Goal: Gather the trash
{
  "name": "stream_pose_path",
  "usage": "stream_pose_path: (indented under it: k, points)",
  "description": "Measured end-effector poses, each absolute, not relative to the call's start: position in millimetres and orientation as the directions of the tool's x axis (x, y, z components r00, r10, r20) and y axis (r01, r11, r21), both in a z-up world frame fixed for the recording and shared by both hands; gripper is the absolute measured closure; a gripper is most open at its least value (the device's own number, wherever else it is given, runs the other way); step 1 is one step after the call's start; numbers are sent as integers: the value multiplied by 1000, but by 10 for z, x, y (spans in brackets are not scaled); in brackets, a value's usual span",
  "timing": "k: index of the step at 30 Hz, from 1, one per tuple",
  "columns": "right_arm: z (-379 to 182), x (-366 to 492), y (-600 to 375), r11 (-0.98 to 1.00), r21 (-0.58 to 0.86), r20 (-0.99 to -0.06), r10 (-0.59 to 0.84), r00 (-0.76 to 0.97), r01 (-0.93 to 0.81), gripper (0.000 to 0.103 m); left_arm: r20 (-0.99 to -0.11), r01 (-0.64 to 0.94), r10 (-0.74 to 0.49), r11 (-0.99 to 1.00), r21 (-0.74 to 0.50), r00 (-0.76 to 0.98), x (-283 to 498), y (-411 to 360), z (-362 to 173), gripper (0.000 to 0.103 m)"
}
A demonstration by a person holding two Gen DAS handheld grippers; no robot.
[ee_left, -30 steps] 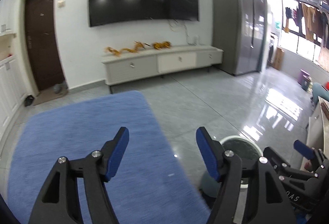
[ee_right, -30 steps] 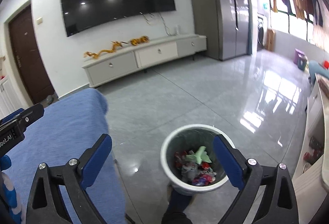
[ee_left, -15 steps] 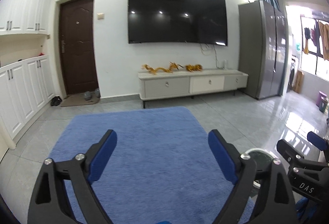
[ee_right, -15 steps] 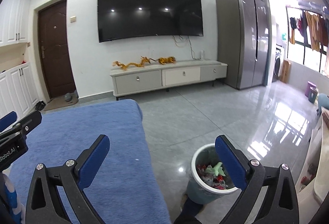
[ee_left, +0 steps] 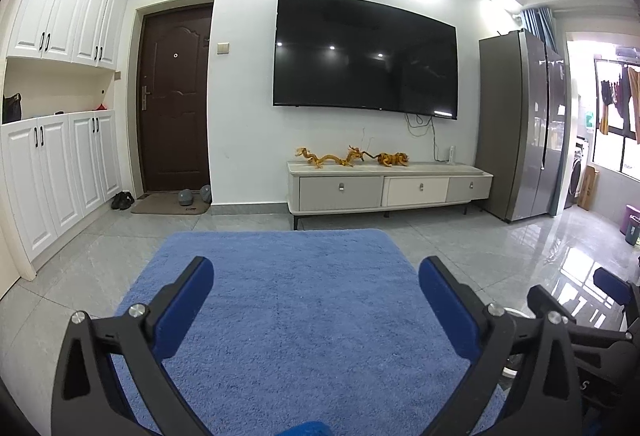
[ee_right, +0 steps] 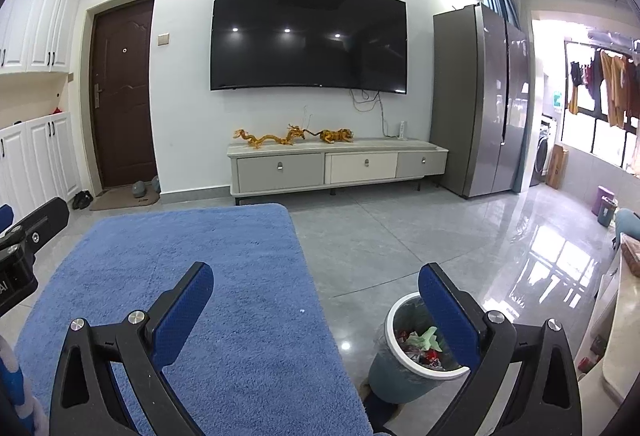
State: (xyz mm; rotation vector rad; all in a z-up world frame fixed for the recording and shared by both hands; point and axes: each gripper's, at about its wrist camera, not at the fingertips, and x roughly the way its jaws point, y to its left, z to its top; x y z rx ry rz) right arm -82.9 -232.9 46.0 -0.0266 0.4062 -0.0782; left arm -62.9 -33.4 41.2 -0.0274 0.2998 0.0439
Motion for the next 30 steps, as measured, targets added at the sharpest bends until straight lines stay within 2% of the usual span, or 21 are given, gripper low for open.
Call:
stream_pose_path:
  k: [9, 30]
  points:
    - [423, -957, -2400, 990, -55, -370, -141, 918, 130, 0, -291, -26, 22, 1000, -11, 957, -673, -344, 372, 0]
    - [265, -931, -2587, 978, -19, -404, -196, 894, 206, 0, -350, 24, -19, 1000, 12, 937, -581, -531, 154, 0]
